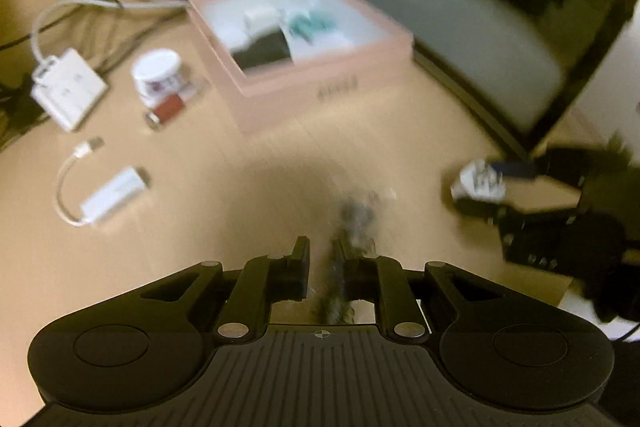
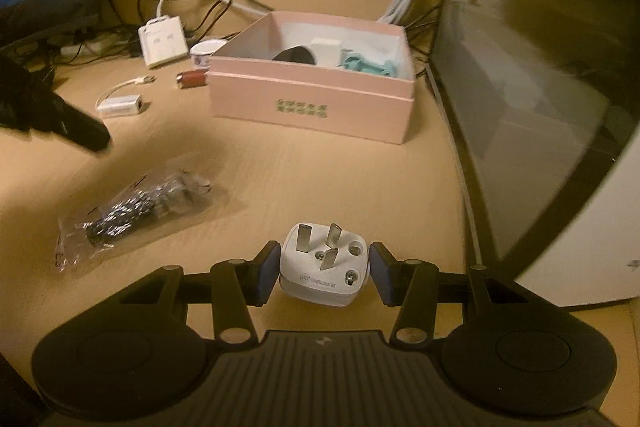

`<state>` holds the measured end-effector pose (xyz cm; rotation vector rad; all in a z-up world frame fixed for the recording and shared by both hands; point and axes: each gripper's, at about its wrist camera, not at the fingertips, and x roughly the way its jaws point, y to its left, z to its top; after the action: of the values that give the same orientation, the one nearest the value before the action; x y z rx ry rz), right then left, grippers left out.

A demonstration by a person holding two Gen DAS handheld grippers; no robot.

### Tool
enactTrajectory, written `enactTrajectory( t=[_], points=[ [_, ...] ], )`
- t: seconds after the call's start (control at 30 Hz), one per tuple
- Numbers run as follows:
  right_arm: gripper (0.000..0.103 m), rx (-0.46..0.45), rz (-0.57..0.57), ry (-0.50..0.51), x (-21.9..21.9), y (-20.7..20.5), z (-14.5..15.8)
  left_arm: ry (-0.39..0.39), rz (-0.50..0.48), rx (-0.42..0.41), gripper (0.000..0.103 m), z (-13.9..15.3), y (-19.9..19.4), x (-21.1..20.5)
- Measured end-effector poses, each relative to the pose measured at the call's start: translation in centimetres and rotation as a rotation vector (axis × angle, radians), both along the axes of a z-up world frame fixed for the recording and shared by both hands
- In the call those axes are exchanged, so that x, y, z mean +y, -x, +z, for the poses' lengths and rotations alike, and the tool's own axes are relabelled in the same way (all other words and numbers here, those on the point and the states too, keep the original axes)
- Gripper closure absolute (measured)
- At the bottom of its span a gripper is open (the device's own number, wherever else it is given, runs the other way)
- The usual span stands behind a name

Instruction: Organize rigid objects

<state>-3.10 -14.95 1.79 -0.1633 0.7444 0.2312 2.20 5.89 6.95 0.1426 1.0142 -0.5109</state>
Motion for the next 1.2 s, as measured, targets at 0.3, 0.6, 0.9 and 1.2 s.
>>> enactTrajectory(
  t=[0.3, 0.6, 0.9, 1.2],
  points=[
    [0.055, 0.016, 0.006, 0.019, 1.0, 0.8, -0.7, -0.116, -0.041, -0.037, 0.059, -3.3, 0.7, -3.4],
    [0.055, 0.02, -0.007, 0.027, 1.0, 1.4, -0.7, -0.119, -0.005, -0.027, 0.06, -3.3, 0.1, -3.9],
    [0.055, 0.042, 0.014, 0.024, 0.3, 1.6, 0.0, 0.031, 0.04, -0.047, 0.079, -3.0, 1.2, -2.2],
    [0.055, -0.225, 0.014, -0.074, -0.4, -3.1, 10.4, 0.236, 0.033, -0.378, 0.079, 11.6, -5.1, -0.9]
  ],
)
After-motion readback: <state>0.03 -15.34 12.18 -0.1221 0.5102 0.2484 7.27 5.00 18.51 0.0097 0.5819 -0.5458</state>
